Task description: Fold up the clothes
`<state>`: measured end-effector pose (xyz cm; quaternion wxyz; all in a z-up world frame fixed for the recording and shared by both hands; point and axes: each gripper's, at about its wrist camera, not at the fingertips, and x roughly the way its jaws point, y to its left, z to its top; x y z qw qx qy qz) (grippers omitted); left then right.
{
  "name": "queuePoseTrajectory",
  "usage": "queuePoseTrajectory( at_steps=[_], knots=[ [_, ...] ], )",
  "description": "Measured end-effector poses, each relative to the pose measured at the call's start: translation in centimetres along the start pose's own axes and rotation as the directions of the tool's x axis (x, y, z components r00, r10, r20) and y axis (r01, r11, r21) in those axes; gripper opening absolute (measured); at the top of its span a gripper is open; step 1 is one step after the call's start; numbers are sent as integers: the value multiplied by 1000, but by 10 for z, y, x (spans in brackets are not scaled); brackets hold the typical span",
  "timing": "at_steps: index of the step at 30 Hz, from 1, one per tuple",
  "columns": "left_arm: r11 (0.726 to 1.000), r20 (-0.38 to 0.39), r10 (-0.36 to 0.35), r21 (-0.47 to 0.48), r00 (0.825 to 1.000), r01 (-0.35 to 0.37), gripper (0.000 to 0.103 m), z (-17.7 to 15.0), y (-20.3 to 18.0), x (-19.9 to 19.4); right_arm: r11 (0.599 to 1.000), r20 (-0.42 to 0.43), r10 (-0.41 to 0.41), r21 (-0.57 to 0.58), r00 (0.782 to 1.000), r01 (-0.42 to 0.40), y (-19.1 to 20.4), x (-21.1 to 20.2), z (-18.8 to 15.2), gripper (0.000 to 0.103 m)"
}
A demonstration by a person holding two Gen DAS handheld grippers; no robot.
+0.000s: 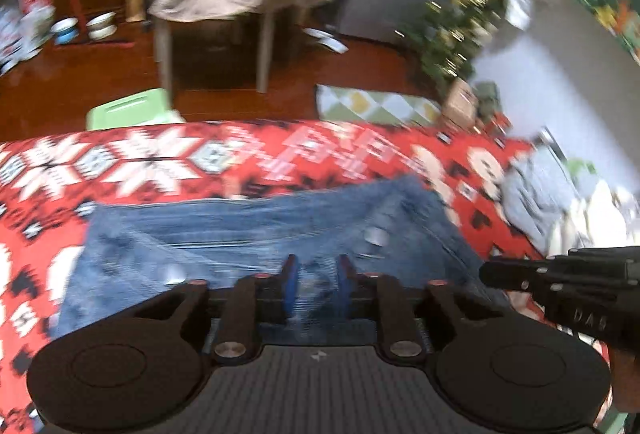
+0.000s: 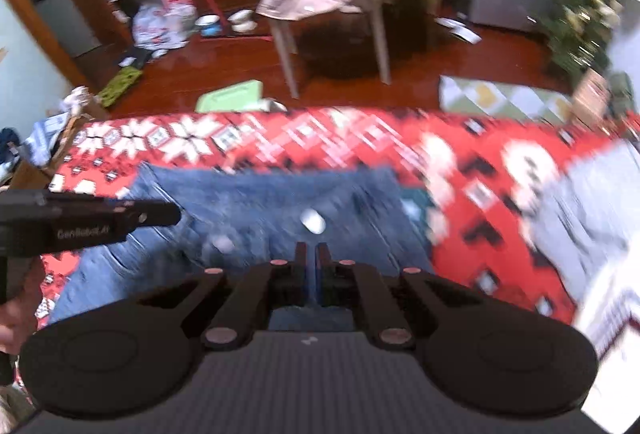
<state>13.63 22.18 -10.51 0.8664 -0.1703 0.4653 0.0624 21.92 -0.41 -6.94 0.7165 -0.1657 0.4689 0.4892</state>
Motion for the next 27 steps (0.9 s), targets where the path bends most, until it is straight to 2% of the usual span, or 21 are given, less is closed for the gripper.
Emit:
queuePoseTrajectory(
  at_steps=[4,8,11,12,13,16,19,22,24,27],
  knots=[
    [990,-33,-68,123,997,72,29,2,-30,22,990,15,-73,124,997,71,-21,-10,-30,5],
    [954,-91,-117,266,989,137,34,4,-53,37,952,-7,-196,240,981,192,-36,-23,-65,8],
    [906,-123,-145,382,982,182,47,2,-66,42,898,-43,-270,349,962,268,-41,-33,-95,11],
    [881,-144,-154,428,977,202,55,0,-71,44,877,-59,-299,377,953,298,-41,-37,-105,11],
    [856,-164,-161,467,973,220,59,-3,-74,46,856,-73,-325,400,943,326,-40,-40,-115,11],
    [790,-217,-197,542,956,286,60,-16,-84,52,780,-114,-401,479,909,404,-39,-45,-142,16],
    [766,-296,-246,524,923,373,57,-26,-96,61,694,-144,-422,583,895,422,-43,-48,-159,18],
    [766,-346,-226,514,910,386,48,-32,-113,74,681,-128,-405,618,905,393,-45,-44,-161,17],
    [762,-364,-222,514,905,394,24,-34,-122,80,677,-117,-393,634,912,373,-48,-38,-160,15],
    [750,-343,-221,539,913,384,23,-34,-131,85,678,-94,-392,643,915,356,-55,-29,-152,14]
  ],
)
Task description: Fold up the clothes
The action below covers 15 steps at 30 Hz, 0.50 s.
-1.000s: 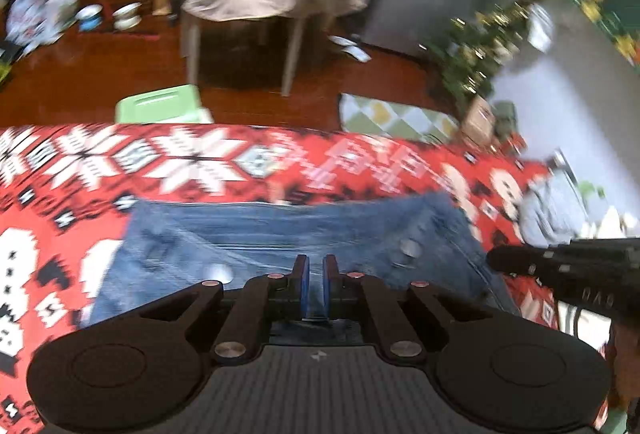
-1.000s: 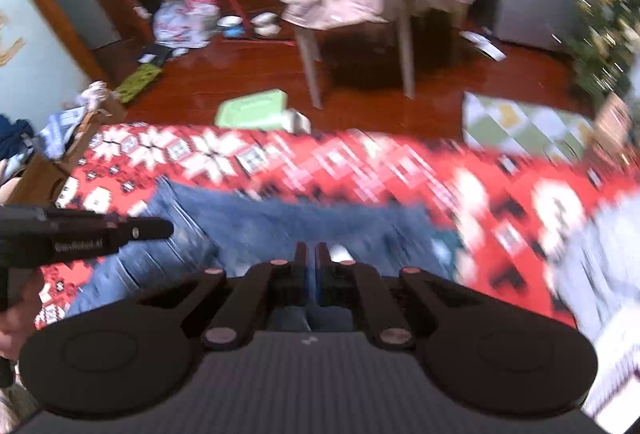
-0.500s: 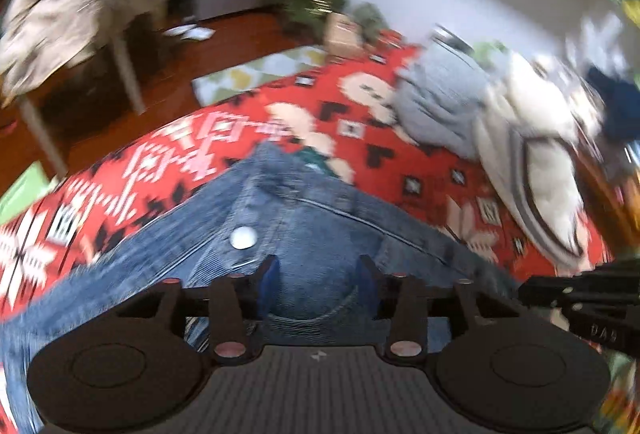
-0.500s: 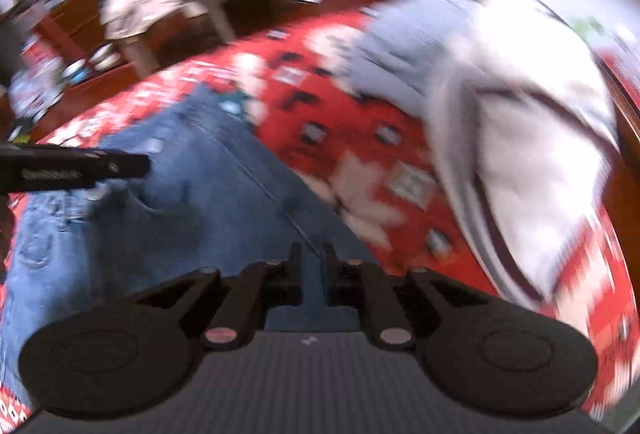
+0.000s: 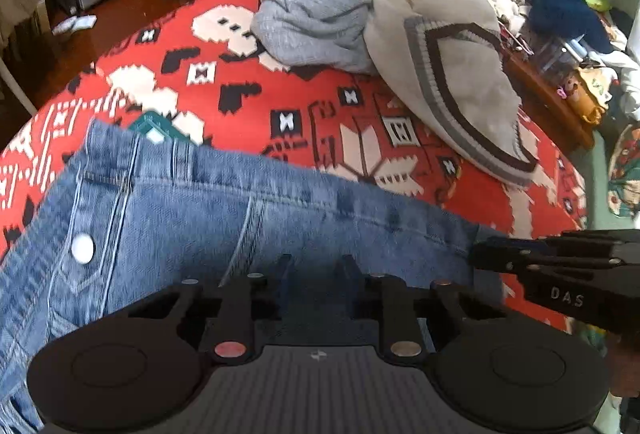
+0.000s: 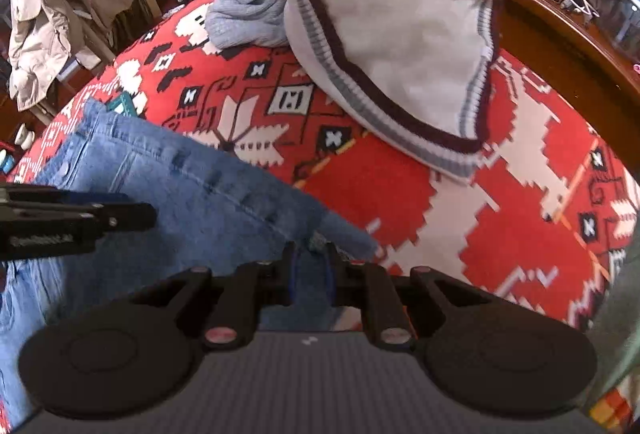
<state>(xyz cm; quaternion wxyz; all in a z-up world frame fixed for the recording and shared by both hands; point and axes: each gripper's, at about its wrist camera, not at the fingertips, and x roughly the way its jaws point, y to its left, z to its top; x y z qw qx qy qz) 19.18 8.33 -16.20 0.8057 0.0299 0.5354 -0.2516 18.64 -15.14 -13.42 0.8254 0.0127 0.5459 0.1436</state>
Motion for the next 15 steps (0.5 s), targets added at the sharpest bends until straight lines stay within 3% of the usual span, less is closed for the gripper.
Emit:
queuePoseTrajectory(
  at_steps=[4,8,12,15],
  knots=[
    [998,2,25,61,1000,-25,17,14,0,4,1000,7,10,10,1000,-10,-2,13,14,9],
    [999,-13,22,42,1000,-22,13,30,6,10,1000,16,6,8,1000,-6,0,20,29,11],
    [998,-19,19,65,1000,-18,12,41,7,12,996,1,91,17,996,-91,12,20,38,6],
    [998,-30,29,64,999,-28,9,45,10,15,994,-16,103,-25,995,-103,30,29,37,4]
  ],
)
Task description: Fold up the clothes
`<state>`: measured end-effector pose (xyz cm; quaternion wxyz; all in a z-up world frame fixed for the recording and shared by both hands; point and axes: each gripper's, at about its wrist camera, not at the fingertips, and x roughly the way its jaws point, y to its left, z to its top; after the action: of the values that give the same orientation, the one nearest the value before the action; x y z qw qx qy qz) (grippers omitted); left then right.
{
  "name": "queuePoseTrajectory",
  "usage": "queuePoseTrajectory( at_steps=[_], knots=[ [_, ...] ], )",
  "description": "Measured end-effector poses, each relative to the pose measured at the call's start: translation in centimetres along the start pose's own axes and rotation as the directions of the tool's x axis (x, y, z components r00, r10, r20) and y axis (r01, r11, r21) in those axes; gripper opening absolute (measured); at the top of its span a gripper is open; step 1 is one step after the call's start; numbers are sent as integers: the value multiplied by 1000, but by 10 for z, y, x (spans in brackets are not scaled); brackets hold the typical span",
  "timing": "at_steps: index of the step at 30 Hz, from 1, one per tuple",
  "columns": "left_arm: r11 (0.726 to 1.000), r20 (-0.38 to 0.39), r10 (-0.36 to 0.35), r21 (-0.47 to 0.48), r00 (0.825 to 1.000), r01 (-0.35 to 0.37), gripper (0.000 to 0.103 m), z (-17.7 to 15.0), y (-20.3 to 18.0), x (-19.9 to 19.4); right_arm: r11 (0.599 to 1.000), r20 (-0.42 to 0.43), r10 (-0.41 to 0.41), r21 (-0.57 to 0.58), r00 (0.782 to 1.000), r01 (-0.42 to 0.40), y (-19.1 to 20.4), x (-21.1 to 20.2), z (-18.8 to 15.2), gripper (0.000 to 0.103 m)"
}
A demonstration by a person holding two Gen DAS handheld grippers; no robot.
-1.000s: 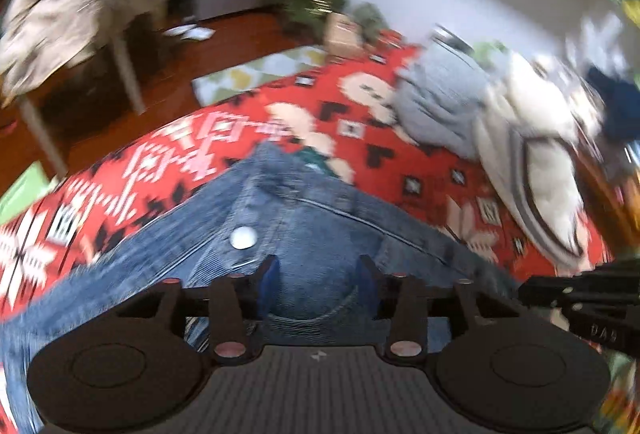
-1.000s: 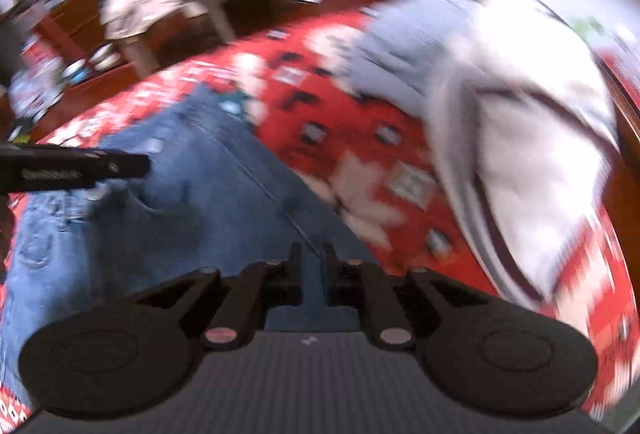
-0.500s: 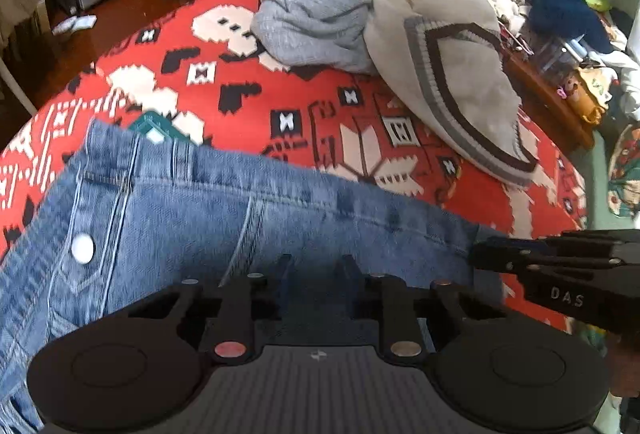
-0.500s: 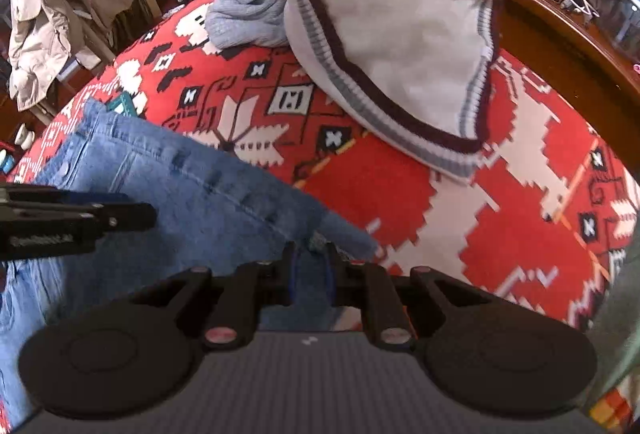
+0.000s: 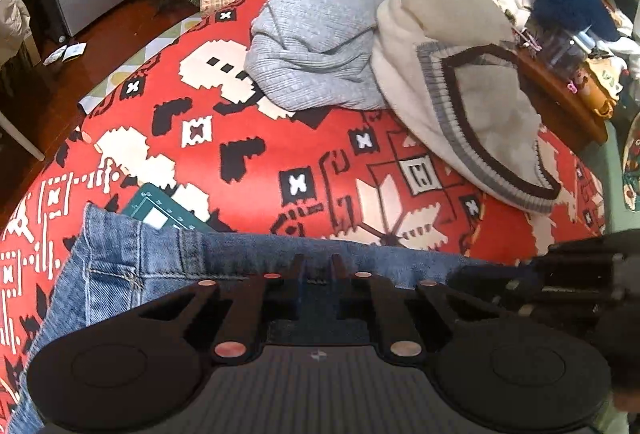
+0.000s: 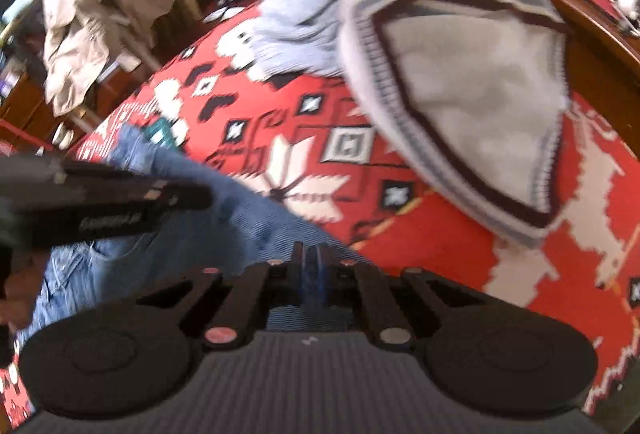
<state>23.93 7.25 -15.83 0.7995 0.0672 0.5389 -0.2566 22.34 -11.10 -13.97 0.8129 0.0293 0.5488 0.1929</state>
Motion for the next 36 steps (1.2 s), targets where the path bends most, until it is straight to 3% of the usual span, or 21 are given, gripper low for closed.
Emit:
queuePoseTrajectory(
  at_steps=[7,9,16,20,23,25,28,36],
  knots=[
    [999,5,9,-34,1000,-9,8,9,26,5,1000,21,-9,-6,1000,9,14,22,18,1],
    [999,14,17,-44,1000,-17,8,12,32,2,1000,20,-4,-3,1000,4,16,25,26,5],
    [998,22,21,-66,1000,-19,8,7,52,-15,992,-2,85,-94,996,-85,49,30,35,5],
    [996,2,41,-81,999,-41,8,-1,65,-14,992,11,53,-112,999,-51,60,46,40,5],
    [994,15,18,-112,1000,-16,8,-2,75,-13,991,27,53,-122,998,-49,65,55,52,2],
    [992,22,24,-120,999,-21,8,1,79,-13,990,29,52,-136,998,-48,69,58,60,6],
    [992,36,54,-118,998,-49,8,6,83,-14,985,57,103,-144,993,-94,76,55,70,6],
    [989,36,17,-145,999,-11,2,9,100,-12,960,40,219,-187,975,-208,111,69,85,2]
  ],
)
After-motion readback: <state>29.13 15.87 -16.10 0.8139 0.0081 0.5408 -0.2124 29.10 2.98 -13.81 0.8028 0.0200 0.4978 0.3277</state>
